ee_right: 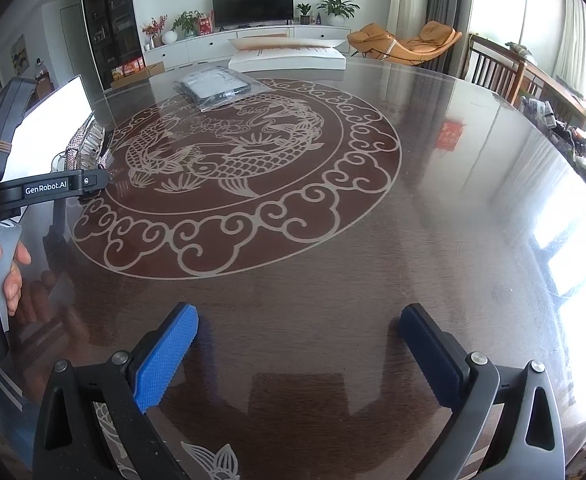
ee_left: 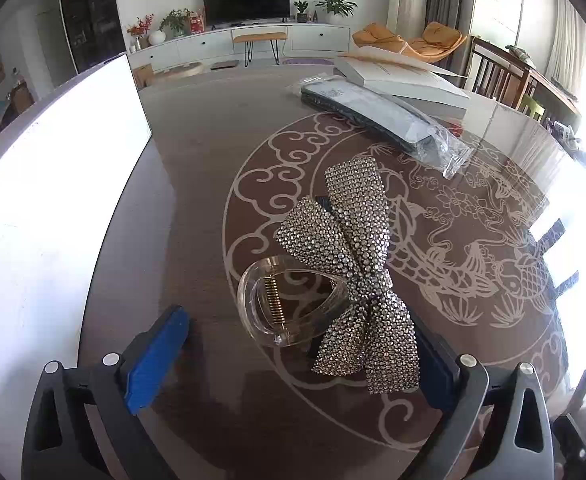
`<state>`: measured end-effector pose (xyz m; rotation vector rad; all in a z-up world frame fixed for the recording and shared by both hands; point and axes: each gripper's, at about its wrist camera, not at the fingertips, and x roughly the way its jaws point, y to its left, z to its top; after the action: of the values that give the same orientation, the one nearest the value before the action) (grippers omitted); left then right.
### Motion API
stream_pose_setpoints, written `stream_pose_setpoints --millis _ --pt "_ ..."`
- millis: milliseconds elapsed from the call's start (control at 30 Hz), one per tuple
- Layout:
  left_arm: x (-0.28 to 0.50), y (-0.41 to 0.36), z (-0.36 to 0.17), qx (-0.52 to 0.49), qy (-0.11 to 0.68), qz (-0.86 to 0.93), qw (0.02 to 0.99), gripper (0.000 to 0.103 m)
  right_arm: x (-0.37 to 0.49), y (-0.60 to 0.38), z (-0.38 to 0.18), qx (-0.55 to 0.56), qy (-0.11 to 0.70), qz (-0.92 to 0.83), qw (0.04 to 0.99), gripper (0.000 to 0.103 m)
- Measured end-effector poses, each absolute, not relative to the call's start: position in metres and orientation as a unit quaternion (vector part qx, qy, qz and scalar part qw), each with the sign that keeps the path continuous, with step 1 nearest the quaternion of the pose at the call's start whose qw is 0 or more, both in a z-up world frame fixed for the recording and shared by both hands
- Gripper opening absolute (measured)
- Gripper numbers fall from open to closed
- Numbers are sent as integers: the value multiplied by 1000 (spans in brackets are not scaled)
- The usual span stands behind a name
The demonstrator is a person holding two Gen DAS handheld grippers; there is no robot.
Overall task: Organize objects
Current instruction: 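Position the open left tool fingers around the bow clip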
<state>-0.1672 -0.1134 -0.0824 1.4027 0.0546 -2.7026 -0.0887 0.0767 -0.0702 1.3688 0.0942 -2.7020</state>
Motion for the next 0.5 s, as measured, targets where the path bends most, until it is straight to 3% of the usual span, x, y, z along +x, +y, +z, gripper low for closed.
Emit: stream_pose_setpoints --millis 500 --pt "-173 -116 -83 458 23 -888 46 103 -89 76 -70 452 32 -890 57 103"
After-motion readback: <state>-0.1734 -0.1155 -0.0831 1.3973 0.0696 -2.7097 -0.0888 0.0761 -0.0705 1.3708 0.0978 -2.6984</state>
